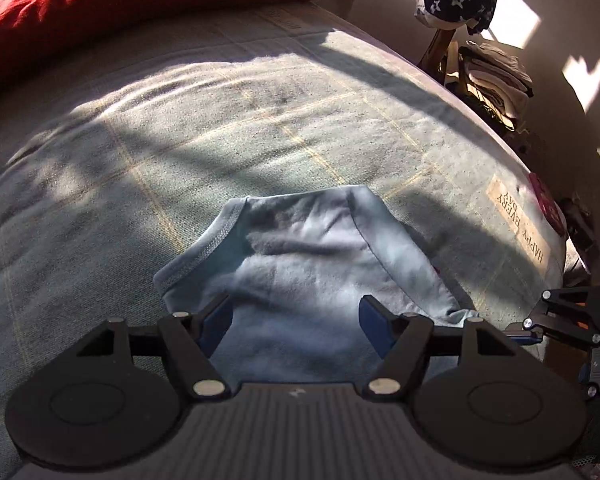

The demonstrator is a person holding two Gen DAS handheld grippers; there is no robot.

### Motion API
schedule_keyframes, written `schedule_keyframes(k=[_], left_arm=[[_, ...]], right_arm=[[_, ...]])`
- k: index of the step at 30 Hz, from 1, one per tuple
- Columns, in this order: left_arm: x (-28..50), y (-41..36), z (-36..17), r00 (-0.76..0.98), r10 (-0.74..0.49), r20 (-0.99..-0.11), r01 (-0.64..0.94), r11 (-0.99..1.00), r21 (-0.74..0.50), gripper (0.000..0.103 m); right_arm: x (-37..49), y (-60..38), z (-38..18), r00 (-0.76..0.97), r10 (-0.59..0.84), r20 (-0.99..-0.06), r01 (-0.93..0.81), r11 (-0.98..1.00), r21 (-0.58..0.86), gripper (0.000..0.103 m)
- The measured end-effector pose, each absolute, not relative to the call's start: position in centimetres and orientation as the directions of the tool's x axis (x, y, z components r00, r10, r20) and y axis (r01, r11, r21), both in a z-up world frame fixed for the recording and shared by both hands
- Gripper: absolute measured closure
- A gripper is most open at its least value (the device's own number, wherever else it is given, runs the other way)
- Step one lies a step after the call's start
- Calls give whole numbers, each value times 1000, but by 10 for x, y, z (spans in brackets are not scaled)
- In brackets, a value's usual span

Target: Fold clothes

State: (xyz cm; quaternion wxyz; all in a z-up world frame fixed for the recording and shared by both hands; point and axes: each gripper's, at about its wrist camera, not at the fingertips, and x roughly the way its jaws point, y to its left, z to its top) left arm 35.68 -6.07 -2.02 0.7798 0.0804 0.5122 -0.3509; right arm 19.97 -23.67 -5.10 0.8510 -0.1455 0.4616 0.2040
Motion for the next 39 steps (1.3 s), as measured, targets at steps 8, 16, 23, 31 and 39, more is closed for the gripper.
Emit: schedule_keyframes(k=[8,16,23,31,39], left_arm=[[320,-54,-37,136,-462,-876,599,743,-299,34],[284,-56,-34,-20,-525,-851,584,684,-436,33],[277,-55,-53,-88,-500,-862,556,693,-459,32],[278,-54,-52,-84,-495,-865,557,697,-453,32],[288,-53,-37,-9,-498,-867,560,716,-417,32]], right_arm=[[184,-243,-51,468,227,-854,-508,860,-49,52],[171,-240,-55,419,235,-877,-540,841,-33,50],[185,-252,-40,470,250,-847,-529,847,-44,50],[223,-256,-56,420,307,-854,-603,797,-10,50],[191,-271,-52,336,315,-888,-567,820,77,49]])
